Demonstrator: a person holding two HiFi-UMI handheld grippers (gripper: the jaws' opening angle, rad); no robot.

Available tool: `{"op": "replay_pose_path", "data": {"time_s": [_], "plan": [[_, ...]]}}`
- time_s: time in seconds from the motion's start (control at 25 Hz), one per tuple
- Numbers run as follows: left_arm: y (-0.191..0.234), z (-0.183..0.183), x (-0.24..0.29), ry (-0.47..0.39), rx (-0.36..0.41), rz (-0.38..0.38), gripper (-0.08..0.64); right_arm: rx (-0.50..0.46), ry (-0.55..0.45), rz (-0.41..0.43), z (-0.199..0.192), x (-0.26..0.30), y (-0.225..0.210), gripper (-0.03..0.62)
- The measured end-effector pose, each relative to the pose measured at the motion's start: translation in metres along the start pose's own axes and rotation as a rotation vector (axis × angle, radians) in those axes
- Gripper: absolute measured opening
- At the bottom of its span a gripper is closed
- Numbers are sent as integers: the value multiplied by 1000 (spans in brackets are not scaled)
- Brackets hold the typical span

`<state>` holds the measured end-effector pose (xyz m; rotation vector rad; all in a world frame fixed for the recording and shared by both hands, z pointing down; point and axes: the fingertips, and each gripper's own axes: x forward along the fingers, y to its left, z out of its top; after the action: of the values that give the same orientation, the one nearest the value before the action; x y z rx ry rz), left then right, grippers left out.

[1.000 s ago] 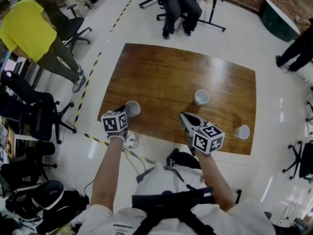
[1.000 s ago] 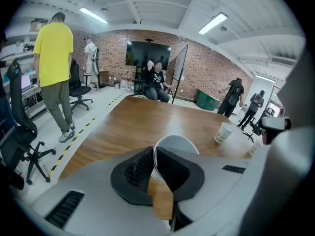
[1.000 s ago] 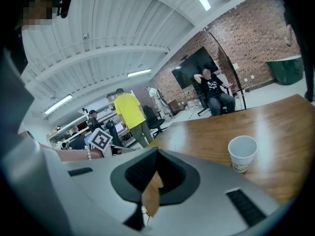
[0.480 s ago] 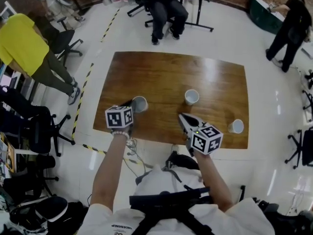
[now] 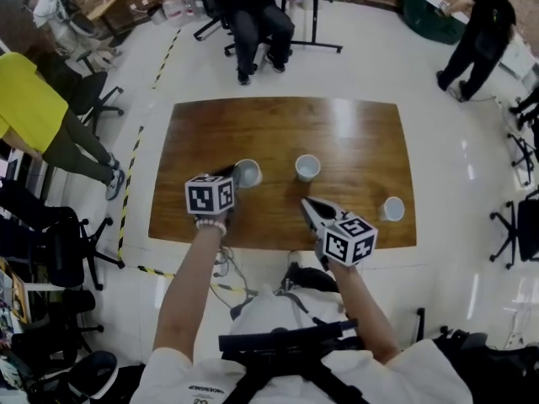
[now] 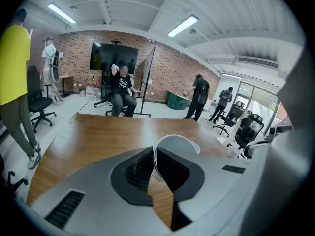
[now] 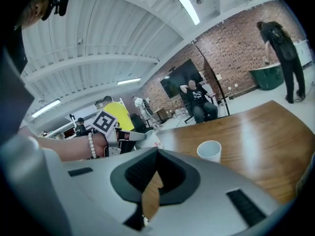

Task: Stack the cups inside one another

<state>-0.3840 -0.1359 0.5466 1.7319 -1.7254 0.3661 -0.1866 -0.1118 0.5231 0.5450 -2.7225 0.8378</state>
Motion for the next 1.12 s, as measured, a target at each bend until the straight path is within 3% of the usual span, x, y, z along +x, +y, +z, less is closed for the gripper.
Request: {"op": "replay_pose_path", "data": {"time_s": [0.68,1.12], "plan": [[-103,42,73,86,141,-160,15,66,-59,-107,10,-41,-53,3],[-139,38,112,172,210,-220,15,108,-87,-158,11,-59,-79,3]]}}
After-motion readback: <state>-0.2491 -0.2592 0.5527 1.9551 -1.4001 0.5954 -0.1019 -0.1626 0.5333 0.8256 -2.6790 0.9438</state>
